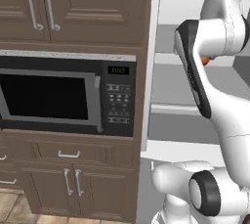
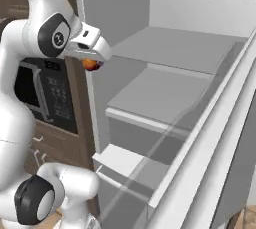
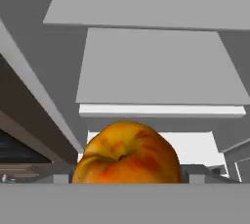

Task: Pick the peach and apple from the fridge and place them inside the tupperware on the counter.

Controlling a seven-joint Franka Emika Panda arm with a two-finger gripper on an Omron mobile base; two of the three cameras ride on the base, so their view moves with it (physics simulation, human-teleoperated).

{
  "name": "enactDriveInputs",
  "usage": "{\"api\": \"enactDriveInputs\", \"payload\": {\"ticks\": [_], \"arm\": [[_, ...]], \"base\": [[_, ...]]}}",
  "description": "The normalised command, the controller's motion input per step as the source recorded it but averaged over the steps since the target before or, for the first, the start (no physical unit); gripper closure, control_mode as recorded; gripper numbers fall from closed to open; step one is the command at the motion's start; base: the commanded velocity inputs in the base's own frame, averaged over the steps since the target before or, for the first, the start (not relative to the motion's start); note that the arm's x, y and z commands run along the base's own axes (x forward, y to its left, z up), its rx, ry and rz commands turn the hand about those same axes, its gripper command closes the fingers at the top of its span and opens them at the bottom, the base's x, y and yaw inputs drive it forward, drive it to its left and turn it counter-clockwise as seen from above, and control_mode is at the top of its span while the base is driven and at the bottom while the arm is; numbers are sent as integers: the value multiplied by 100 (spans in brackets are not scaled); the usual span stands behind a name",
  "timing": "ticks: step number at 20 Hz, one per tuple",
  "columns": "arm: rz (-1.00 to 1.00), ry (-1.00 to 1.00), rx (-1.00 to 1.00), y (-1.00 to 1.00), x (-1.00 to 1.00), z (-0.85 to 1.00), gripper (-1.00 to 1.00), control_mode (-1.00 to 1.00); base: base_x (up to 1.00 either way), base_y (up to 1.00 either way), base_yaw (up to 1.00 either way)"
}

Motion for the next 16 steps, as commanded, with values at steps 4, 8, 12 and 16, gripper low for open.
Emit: {"api": "enactDriveInputs", "payload": {"ticks": [4, 8, 12, 16], "arm": [[0, 0, 0, 0, 0, 0, 100, 100], [0, 0, 0, 0, 0, 0, 100, 100], [0, 0, 0, 0, 0, 0, 100, 100], [0, 0, 0, 0, 0, 0, 100, 100]], "base": [[-23, 99, 24], [0, 100, 10], [0, 100, 1], [0, 100, 8]]}}
